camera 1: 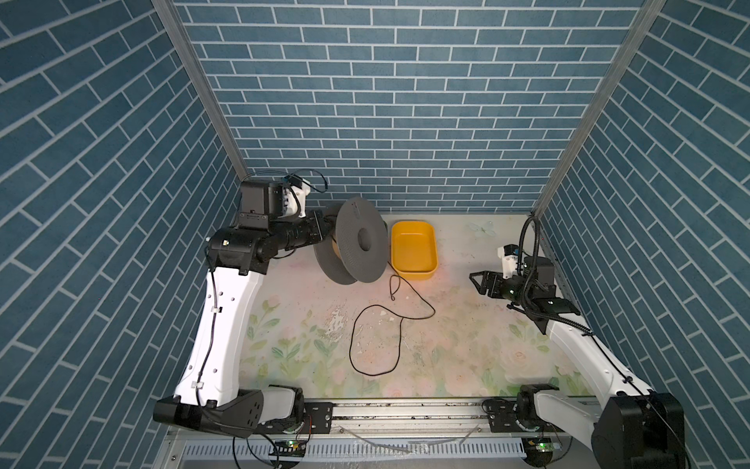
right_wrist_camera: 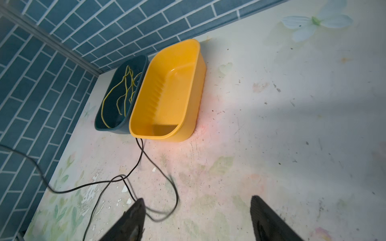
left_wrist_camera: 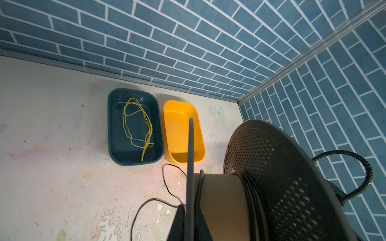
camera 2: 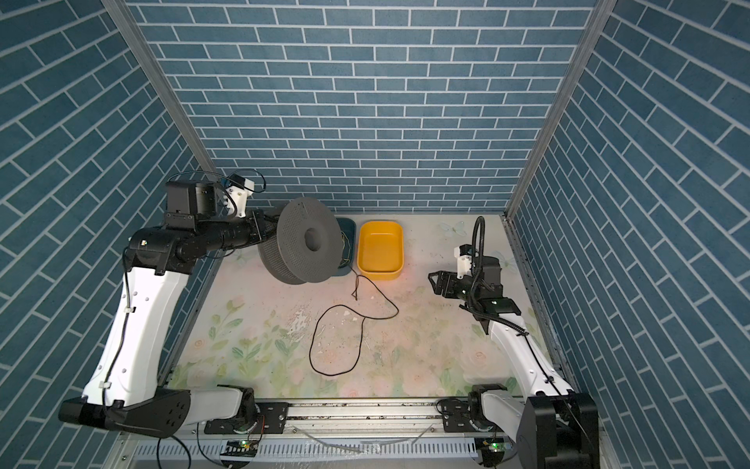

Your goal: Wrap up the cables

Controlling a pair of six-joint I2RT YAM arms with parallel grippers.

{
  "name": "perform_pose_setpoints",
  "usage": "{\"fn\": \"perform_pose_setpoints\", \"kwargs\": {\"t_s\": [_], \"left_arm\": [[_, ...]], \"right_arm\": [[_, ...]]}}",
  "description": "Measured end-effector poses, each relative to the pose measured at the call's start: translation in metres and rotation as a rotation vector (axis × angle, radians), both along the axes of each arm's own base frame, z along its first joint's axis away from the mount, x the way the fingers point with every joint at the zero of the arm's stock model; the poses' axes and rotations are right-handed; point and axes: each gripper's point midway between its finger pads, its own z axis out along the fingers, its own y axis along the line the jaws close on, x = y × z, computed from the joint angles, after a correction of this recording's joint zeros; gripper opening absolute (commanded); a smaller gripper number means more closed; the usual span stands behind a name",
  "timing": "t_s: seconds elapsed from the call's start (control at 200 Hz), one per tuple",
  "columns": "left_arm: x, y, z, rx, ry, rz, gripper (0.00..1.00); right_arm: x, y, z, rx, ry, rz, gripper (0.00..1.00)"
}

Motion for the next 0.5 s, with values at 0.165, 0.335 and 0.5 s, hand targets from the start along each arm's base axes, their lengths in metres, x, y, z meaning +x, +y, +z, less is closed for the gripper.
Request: {"fn": "perform_pose_setpoints", "kwargs": {"t_s": [0.165, 0.335, 0.5], "left_arm": [[-0.006, -0.02, -0.005, -0.013, 0.017, -0.047, 0.0], [-0.007, -0.028, 0.0, -0.027, 0.005, -0.065, 0.0], [-0.007, -0.032, 0.002, -0.037, 0.0, -0.07, 0.0]], "right_arm": [[-0.01, 0.047, 0.017, 0.044, -0.085, 0.172, 0.81], [-0.013, 0.086, 0.021, 0.09, -0.156, 0.309, 0.8], [-0.008, 0.118, 0.007, 0.133, -0.166, 0.384, 0.79]]}}
